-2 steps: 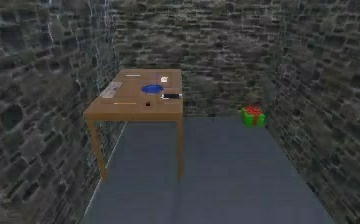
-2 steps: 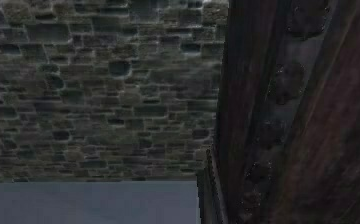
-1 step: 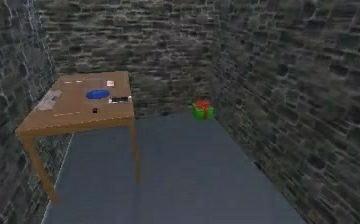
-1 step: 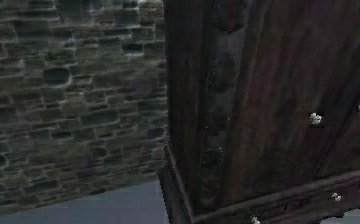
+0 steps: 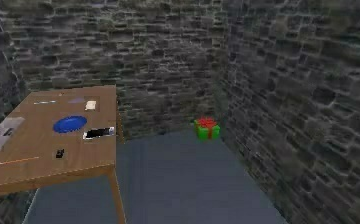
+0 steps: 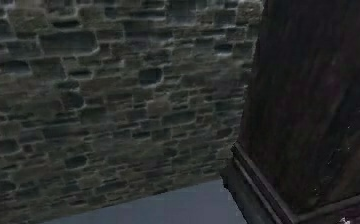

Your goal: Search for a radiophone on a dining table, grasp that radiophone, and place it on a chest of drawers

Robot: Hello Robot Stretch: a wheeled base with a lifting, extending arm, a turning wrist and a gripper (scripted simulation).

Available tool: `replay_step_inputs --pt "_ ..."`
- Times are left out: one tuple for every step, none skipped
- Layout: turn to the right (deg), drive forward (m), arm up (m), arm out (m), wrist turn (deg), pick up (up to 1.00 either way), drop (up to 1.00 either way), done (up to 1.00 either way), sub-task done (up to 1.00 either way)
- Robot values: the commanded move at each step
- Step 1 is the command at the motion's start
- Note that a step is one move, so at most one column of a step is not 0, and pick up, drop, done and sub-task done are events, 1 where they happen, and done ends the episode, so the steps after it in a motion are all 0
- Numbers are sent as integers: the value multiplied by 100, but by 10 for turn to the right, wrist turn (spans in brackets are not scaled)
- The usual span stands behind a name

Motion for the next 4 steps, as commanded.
replay_step_inputs --pt "-120 0 0 0 0 0 0 0 0" --pt "0 25 0 0 0 0 0 0 0" --pt "-450 0 0 0 0 0 0 0 0" --pt "-450 0 0 0 0 0 0 0 0"
